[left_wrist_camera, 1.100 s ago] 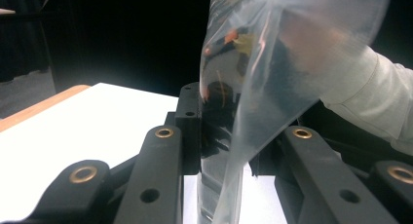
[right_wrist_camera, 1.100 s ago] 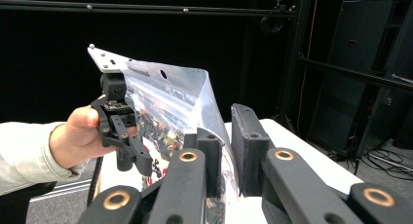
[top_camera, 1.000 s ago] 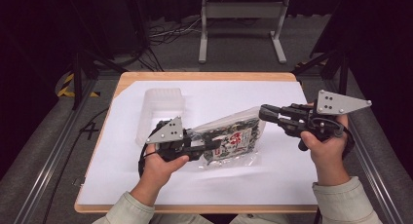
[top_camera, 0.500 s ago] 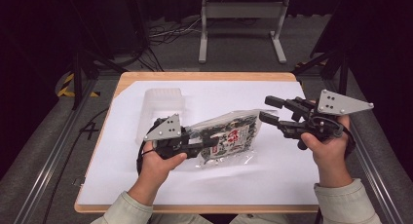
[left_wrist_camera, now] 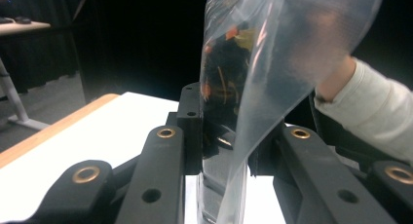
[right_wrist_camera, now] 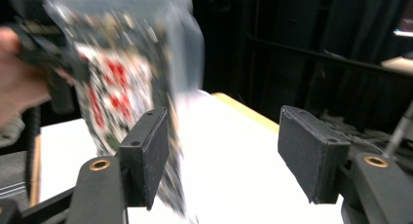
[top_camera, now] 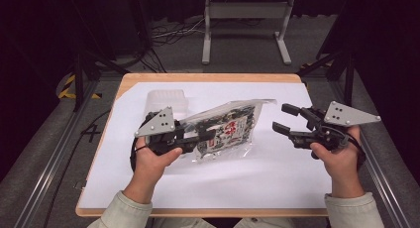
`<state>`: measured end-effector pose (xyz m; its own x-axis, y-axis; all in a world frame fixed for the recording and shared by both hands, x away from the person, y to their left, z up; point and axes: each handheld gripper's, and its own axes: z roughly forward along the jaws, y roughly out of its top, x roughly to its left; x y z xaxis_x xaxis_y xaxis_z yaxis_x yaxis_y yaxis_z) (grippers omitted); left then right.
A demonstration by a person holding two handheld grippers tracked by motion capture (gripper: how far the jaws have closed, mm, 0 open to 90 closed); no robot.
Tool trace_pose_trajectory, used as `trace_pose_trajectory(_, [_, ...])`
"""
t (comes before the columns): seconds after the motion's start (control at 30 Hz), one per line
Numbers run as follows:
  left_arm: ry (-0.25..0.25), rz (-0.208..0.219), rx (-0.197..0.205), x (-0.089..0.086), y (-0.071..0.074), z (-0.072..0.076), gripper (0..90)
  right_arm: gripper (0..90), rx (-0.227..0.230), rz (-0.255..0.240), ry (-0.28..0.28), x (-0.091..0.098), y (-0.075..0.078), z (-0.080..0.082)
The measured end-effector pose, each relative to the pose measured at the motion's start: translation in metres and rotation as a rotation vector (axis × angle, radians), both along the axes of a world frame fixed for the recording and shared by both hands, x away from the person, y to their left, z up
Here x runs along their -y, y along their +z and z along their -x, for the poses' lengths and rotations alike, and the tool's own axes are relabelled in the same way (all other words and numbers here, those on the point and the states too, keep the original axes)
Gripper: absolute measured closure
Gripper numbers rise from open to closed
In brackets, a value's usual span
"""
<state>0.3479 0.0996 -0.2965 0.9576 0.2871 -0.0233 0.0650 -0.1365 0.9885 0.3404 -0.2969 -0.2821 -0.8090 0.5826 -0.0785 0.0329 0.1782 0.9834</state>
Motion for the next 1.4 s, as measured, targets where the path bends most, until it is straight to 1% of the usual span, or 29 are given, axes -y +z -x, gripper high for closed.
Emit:
trace_pose_trajectory(0.03, [0.002, 0.000, 0.003, -0.001, 0.002, 0.000, 72.6, 37.2, -0.012, -0.002, -0.010, 0.002, -0.005, -0.002])
trace_pose_trajectory(0.07, [0.009, 0.001, 0.005, -0.002, 0.003, 0.000, 72.6, 37.2, -0.026, 0.008, -0.018, 0.003, -0.008, -0.005])
trace_pose_trajectory(0.13, [0.023, -0.001, 0.014, -0.006, 0.006, -0.001, 72.6, 37.3, -0.037, 0.026, -0.039, 0.006, -0.014, -0.008])
trace_pose_trajectory(0.17, [0.023, -0.001, 0.014, -0.006, 0.006, -0.001, 72.6, 37.2, -0.051, 0.016, -0.040, 0.008, -0.016, -0.010])
trace_pose_trajectory(0.2, [0.049, -0.003, 0.029, -0.010, 0.010, -0.001, 72.6, 37.0, -0.062, 0.014, -0.041, 0.010, -0.018, -0.011])
trace_pose_trajectory(0.23, [0.049, -0.003, 0.029, -0.010, 0.010, -0.001, 72.6, 37.0, -0.062, 0.014, -0.041, 0.010, -0.018, -0.011])
trace_pose_trajectory(0.27, [0.064, -0.001, 0.033, -0.011, 0.011, -0.001, 72.6, 36.5, -0.071, 0.024, -0.052, 0.011, -0.021, -0.012])
trace_pose_trajectory(0.33, [0.077, -0.003, 0.039, -0.014, 0.014, -0.001, 72.6, 36.2, -0.075, 0.028, -0.055, 0.012, -0.022, -0.012])
trace_pose_trajectory(0.4, [0.083, 0.002, 0.046, -0.017, 0.015, -0.001, 72.6, 36.2, -0.077, 0.037, -0.071, 0.014, -0.025, -0.012])
trace_pose_trajectory(0.5, [0.104, 0.003, 0.048, -0.021, 0.016, -0.001, 72.6, 36.2, -0.082, 0.038, -0.086, 0.018, -0.027, -0.014])
trace_pose_trajectory(0.6, [0.126, 0.014, 0.045, -0.025, 0.017, -0.002, 72.6, 36.2, -0.088, 0.047, -0.104, 0.022, -0.030, -0.015])
trace_pose_trajectory(0.87, [0.234, 0.017, 0.066, -0.035, 0.019, -0.007, 72.5, 36.2, -0.104, 0.058, -0.127, 0.027, -0.036, -0.017])
trace_pose_trajectory(1.03, [0.272, 0.050, 0.065, -0.045, 0.019, -0.011, 72.5, 36.2, -0.107, 0.054, -0.136, 0.030, -0.038, -0.016])
trace_pose_trajectory(1.1, [0.296, 0.060, 0.067, -0.047, 0.020, -0.014, 72.5, 36.2, -0.109, 0.056, -0.141, 0.031, -0.038, -0.016])
trace_pose_trajectory(1.27, [0.321, 0.077, 0.061, -0.051, 0.021, -0.022, 72.5, 36.2, -0.118, 0.053, -0.151, 0.034, -0.040, -0.014])
trace_pose_trajectory(1.4, [0.338, 0.063, 0.053, -0.055, 0.025, -0.028, 72.5, 36.2, -0.125, 0.056, -0.159, 0.036, -0.043, -0.014])
